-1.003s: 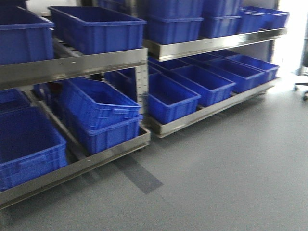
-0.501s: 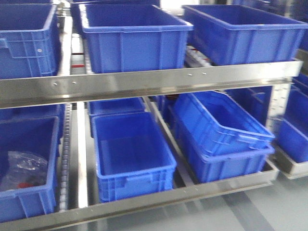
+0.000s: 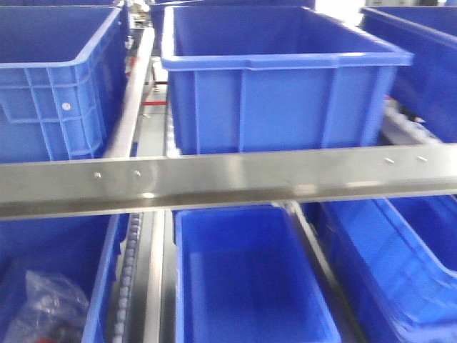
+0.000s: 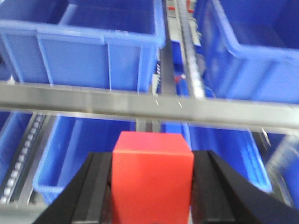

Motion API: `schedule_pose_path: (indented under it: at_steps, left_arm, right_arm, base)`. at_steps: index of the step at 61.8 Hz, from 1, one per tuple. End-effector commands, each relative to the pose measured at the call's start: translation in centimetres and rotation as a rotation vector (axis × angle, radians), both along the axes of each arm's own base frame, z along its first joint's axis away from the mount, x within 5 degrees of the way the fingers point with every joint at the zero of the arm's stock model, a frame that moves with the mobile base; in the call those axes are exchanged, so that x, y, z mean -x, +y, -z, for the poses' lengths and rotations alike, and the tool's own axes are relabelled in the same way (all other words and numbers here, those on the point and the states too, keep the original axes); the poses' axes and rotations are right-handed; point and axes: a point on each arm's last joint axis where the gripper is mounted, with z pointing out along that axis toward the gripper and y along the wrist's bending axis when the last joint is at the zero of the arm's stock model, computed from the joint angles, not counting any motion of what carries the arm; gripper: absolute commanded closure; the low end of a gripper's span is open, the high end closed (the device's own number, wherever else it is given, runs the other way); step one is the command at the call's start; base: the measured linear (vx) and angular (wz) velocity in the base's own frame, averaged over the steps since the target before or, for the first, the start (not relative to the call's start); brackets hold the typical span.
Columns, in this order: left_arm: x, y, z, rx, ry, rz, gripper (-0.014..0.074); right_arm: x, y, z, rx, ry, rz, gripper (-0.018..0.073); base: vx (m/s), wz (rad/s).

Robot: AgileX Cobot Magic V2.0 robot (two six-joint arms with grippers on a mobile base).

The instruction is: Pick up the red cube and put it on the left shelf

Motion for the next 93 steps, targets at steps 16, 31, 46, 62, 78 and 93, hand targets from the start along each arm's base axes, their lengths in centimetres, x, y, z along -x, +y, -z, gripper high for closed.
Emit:
schedule_pose_path:
  at_steps: [16,31,46,62,78,93]
  left_arm:
    - [0.03,0.08,-0.09,0.013,-0.079,-0.008,0.0495]
    - [0.03,0.08,-0.09,0.013,-0.079,-0.008,0.0495]
    - [0.03,0.08,-0.09,0.013,-0.079,-0.008,0.0495]
    - [0.03,0.08,-0.09,0.013,-0.079,-0.008,0.0495]
    - [0.03,0.08,-0.09,0.013,-0.079,-0.008,0.0495]
    - [0.03,0.08,-0.09,0.013,-0.079,-0.008,0.0495]
  right_arm:
    - [-0.15,0.01,-1.54,0.009,-0.100,-0.001,0.0472]
    - [-0.15,0.01,-1.54,0.009,-0.100,-0.001,0.0472]
    - [-0.15,0.01,-1.54,0.009,-0.100,-0.001,0.0472]
    - [-0.15,0.01,-1.54,0.009,-0.100,-0.001,0.0472]
    - [-0.15,0.01,-1.54,0.009,-0.100,-0.001,0.0472]
    - [-0.15,0.01,-1.54,0.009,-0.100,-0.001,0.0472]
  base:
    - [0.38,0.21]
    - [0.26,0.22]
    - [0.16,0.08]
    - [0.07,0.07]
    - [0.01,0.05]
    - [0.00,0.00]
